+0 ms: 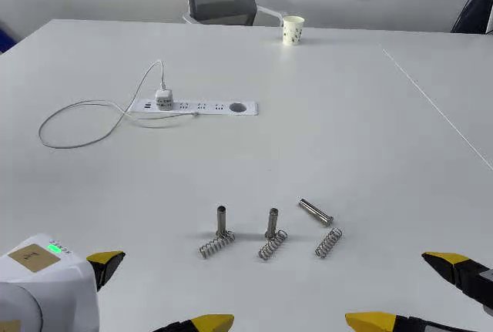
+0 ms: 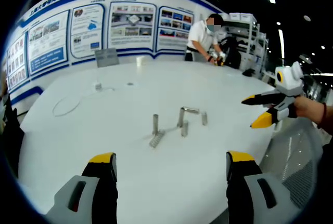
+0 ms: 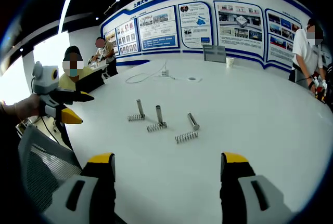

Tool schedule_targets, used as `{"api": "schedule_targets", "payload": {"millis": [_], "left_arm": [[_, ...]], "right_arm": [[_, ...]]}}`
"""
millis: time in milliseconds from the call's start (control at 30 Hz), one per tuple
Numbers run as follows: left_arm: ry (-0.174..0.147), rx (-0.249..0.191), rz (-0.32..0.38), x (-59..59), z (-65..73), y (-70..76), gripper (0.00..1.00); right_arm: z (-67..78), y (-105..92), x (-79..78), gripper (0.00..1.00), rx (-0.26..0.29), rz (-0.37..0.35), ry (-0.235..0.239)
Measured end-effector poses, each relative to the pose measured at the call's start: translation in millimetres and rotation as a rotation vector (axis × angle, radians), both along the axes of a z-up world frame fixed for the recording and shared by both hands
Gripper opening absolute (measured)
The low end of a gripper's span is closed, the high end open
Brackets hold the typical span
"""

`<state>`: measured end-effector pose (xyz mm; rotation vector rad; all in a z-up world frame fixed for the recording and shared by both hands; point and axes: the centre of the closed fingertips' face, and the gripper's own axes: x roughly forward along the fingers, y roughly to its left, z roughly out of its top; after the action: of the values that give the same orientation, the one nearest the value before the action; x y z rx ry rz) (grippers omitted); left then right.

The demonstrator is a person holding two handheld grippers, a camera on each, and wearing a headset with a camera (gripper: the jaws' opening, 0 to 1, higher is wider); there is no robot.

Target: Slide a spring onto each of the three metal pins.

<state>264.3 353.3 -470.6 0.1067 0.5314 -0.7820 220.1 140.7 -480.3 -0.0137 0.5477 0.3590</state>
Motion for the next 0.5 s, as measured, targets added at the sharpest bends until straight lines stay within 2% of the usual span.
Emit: {"api": "schedule_targets", "payload": {"millis": [500], "left_arm": [[-0.01, 0.02, -0.008, -0.8, 0.3, 2.0, 0.85]], "right_arm": [[5.4, 3.7, 0.5, 0.84, 0.008, 0.012, -0.017]]}}
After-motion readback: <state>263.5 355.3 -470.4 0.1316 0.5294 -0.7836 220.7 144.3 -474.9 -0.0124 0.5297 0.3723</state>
